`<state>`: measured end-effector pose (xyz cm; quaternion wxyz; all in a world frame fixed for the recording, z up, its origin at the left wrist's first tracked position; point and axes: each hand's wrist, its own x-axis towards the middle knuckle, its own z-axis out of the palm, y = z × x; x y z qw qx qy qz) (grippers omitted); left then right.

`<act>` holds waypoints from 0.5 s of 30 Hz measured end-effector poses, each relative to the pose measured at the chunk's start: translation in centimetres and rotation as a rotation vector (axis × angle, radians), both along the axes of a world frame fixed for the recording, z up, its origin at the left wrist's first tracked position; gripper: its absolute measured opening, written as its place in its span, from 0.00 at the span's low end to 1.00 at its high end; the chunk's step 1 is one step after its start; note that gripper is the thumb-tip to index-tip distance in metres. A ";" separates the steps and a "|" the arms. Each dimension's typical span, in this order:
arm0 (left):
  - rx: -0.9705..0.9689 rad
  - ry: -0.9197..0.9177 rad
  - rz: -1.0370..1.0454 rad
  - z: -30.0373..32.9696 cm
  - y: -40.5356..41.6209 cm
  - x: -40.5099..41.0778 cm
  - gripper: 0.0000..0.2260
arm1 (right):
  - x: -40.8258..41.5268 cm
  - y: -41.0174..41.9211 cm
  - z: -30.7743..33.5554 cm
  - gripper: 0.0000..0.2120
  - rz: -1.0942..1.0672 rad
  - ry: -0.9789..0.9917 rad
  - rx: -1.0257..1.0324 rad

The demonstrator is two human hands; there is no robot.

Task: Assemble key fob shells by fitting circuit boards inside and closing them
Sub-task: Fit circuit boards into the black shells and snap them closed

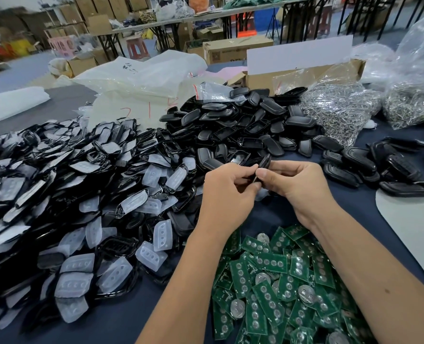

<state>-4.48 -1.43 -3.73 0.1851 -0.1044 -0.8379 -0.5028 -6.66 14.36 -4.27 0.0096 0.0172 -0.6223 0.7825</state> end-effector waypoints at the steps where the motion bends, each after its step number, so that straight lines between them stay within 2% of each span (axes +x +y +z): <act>1: -0.005 -0.008 0.009 -0.1 0.0 0.0 0.15 | 0.0 0.0 0.0 0.19 -0.005 0.009 0.019; 7: 0.023 -0.013 0.054 0.0 0.0 0.0 0.12 | -0.1 0.0 -0.2 0.14 0.003 0.052 0.111; 12: 0.023 -0.083 0.012 0.3 -0.5 -0.1 0.13 | -0.2 0.8 0.0 0.26 0.059 0.103 0.219; 15: 0.025 -0.104 -0.001 0.5 -1.0 -0.1 0.13 | -0.3 1.5 0.2 0.20 0.185 0.143 0.231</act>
